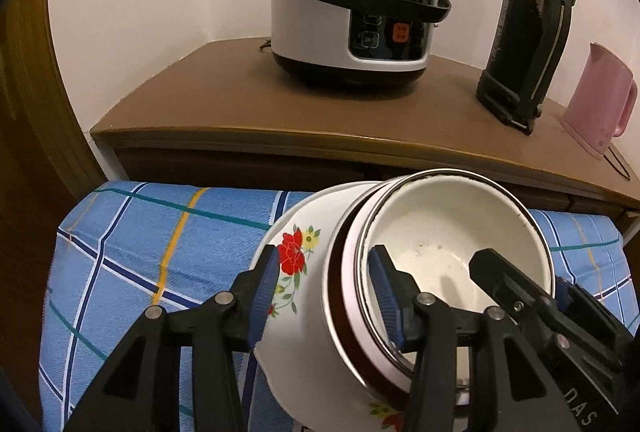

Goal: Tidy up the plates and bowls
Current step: 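Lower the bowl stack onto the plates and open both grippers, then withdraw both grippers from the stacked bowls and plates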

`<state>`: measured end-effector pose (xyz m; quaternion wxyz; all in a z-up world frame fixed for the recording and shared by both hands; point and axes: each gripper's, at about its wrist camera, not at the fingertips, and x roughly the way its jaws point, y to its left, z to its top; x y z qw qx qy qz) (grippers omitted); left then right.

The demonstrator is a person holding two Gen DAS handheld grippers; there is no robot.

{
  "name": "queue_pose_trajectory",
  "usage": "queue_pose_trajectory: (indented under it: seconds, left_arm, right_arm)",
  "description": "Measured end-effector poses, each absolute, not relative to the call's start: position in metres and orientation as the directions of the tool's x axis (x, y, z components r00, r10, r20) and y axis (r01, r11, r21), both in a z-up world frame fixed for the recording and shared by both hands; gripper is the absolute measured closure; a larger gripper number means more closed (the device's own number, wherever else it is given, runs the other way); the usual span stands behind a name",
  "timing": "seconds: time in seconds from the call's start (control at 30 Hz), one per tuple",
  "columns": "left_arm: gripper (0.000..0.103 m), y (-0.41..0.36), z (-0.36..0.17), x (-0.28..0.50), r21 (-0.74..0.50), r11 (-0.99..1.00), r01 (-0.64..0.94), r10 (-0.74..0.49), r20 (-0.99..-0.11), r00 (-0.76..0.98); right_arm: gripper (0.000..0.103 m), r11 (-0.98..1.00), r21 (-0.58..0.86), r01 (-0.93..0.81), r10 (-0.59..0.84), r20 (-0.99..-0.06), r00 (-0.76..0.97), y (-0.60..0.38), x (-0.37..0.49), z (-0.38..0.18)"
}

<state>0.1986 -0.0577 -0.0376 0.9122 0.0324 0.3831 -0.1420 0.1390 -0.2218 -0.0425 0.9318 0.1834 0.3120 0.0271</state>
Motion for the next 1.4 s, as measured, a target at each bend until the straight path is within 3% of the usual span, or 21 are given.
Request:
queue_pose_trajectory:
  seconds: [0.1,0.23,0.4,0.87,1.17,1.23,1.4]
  left_arm:
    - [0.053,-0.060,-0.039,0.198,-0.040,0.956,0.290,-0.235,-0.696,0.679]
    - [0.053,-0.057,-0.036,0.193,-0.074,0.949,0.306,-0.274,-0.672,0.688]
    - [0.053,-0.054,-0.030,0.180,-0.076,0.945,0.317,-0.294,-0.619,0.728]
    - [0.041,-0.049,-0.004,0.111,-0.040,0.945,0.323,-0.291,-0.549,0.784]
    - [0.032,-0.047,0.006,0.073,-0.056,0.946,0.319,-0.298,-0.536,0.790]
    - [0.032,-0.046,0.007,0.067,-0.056,0.946,0.319,-0.298,-0.535,0.791]
    - [0.031,-0.048,0.010,0.057,-0.017,0.951,0.308,-0.269,-0.532,0.803]
  right_arm:
    - [0.057,0.918,0.392,0.066,0.177,-0.551,0.815,-0.227,0.134,-0.041]
    - [0.027,0.911,0.401,0.093,0.129,-0.491,0.862,-0.237,0.115,-0.031]
    - [0.012,0.916,0.372,0.151,0.031,-0.441,0.897,-0.249,0.086,-0.020]
    - [0.011,0.920,0.342,0.193,-0.041,-0.405,0.913,-0.266,0.013,0.013]
    - [0.005,0.941,0.270,0.202,-0.099,-0.352,0.931,-0.256,-0.035,0.034]
    - [0.001,0.945,0.250,0.212,-0.120,-0.339,0.933,-0.254,-0.044,0.038]
    - [0.000,0.949,0.233,0.213,-0.133,-0.317,0.939,-0.252,-0.060,0.045]
